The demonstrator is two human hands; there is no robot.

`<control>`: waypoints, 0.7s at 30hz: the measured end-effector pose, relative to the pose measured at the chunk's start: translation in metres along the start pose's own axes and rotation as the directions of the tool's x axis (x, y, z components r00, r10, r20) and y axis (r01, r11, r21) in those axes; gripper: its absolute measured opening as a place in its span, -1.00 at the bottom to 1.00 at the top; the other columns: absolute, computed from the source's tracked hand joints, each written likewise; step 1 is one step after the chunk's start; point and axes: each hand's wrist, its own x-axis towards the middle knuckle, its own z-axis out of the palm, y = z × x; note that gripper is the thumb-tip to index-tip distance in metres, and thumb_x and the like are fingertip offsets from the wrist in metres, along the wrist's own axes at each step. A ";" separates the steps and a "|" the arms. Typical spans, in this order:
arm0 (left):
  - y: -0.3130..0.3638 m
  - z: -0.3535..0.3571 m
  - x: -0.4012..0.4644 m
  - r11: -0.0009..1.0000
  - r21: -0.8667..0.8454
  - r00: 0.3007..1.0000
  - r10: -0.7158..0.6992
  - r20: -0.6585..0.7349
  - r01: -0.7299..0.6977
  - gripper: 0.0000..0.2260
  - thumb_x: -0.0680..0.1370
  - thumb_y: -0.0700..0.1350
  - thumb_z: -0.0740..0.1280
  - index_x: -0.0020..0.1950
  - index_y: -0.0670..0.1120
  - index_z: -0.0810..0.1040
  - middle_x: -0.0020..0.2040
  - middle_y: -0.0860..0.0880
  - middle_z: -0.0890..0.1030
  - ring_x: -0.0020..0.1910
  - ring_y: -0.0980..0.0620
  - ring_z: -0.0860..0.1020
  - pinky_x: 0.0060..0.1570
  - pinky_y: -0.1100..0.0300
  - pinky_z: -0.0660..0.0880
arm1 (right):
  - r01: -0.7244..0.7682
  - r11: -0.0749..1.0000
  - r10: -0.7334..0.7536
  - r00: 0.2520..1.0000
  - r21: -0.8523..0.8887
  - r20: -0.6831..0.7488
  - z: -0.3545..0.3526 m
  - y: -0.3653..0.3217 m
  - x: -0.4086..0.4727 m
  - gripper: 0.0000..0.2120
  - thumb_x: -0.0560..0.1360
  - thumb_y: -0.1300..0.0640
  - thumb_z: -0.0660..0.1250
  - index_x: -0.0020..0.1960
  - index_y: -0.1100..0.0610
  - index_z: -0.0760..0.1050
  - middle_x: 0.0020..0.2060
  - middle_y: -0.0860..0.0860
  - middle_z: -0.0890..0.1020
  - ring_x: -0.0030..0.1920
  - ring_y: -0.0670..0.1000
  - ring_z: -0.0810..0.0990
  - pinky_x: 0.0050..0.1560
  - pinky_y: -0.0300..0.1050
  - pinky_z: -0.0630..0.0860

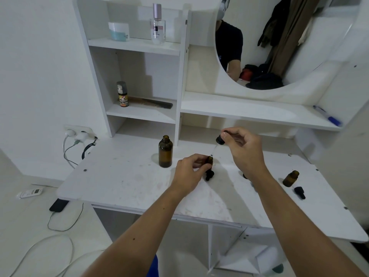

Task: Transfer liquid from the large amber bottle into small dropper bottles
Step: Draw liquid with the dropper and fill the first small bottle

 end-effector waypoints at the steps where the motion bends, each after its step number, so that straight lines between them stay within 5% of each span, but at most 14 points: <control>1: 0.000 0.000 0.000 1.000 0.000 1.000 0.000 0.000 0.000 -0.78 0.58 -0.11 0.49 0.22 -0.03 0.69 0.05 0.11 0.75 0.02 0.22 0.69 0.10 0.42 0.56 | -0.006 1.000 0.006 1.000 0.004 0.005 0.001 0.000 0.000 -0.90 0.60 0.17 0.48 -0.02 -0.03 0.69 -0.11 -0.04 0.79 0.00 -0.06 0.77 0.13 -0.24 0.63; 21: -0.007 0.002 0.004 1.000 0.027 1.000 -0.001 -0.004 0.001 -0.79 0.59 -0.10 0.48 0.22 -0.03 0.69 0.04 0.12 0.74 -0.01 0.26 0.67 -0.03 0.53 0.51 | -0.063 0.998 0.063 0.998 0.002 0.029 0.010 -0.005 0.001 -0.95 0.56 0.22 0.53 -0.08 0.11 0.72 -0.16 0.01 0.79 -0.07 -0.05 0.78 0.06 -0.27 0.61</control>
